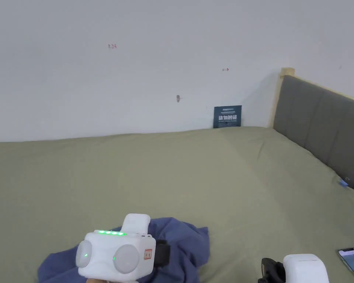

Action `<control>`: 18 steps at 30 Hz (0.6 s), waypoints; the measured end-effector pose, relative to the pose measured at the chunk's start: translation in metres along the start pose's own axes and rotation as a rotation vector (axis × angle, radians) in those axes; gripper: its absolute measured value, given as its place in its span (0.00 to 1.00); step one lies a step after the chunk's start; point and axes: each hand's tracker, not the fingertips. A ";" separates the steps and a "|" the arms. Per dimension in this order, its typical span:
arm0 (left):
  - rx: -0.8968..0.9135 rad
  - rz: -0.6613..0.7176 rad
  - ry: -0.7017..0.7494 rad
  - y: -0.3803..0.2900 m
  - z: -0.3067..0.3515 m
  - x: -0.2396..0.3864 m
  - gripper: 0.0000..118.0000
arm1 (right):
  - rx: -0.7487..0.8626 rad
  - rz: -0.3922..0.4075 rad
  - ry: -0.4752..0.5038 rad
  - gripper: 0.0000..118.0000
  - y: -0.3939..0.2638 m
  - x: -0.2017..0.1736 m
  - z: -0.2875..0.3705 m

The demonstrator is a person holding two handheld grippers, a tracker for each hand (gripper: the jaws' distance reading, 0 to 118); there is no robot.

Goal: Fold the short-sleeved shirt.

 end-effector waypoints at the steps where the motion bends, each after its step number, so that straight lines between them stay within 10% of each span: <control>1: 0.081 0.022 0.017 -0.003 0.032 -0.008 0.00 | 0.007 -0.002 0.009 0.02 0.000 -0.004 0.004; 10: 0.512 0.137 0.309 -0.109 0.260 -0.060 0.00 | 0.120 0.045 0.081 0.02 0.001 -0.054 0.062; 18: 0.601 0.209 0.428 -0.153 0.323 -0.107 0.00 | 0.186 0.044 0.107 0.02 0.007 -0.086 0.093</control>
